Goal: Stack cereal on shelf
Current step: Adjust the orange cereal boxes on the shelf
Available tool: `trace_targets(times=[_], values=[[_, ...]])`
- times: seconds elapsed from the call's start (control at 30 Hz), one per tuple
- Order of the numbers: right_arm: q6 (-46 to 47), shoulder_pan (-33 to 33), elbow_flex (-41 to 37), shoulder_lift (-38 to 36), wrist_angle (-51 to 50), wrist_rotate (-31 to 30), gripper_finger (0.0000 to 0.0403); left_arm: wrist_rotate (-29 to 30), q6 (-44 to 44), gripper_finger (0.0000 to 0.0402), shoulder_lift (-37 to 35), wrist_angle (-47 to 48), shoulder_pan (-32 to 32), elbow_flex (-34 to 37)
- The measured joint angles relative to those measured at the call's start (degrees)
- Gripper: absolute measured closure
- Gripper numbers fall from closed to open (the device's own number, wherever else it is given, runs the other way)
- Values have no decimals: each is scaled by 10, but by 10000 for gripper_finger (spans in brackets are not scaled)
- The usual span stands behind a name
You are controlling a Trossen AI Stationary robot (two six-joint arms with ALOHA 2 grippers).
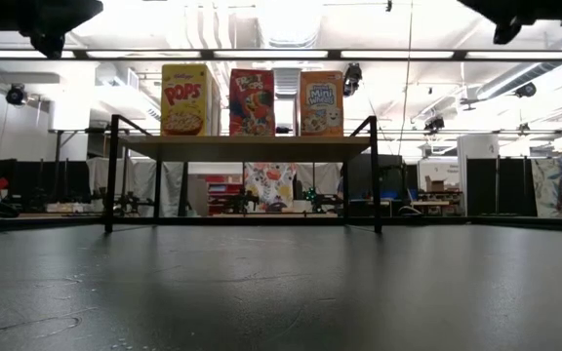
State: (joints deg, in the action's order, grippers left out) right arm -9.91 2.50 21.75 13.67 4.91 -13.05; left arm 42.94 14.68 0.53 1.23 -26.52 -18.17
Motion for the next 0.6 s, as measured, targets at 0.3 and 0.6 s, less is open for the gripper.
trace_targets(times=[0.3, 0.6], values=[[-7, 0, 109, 202, 10, -48, 394, 0, 48, 402, 10, -52, 0, 0], [-21, 51, 270, 405, -24, -44, 394, 0, 93, 402, 14, -73, 0, 0]])
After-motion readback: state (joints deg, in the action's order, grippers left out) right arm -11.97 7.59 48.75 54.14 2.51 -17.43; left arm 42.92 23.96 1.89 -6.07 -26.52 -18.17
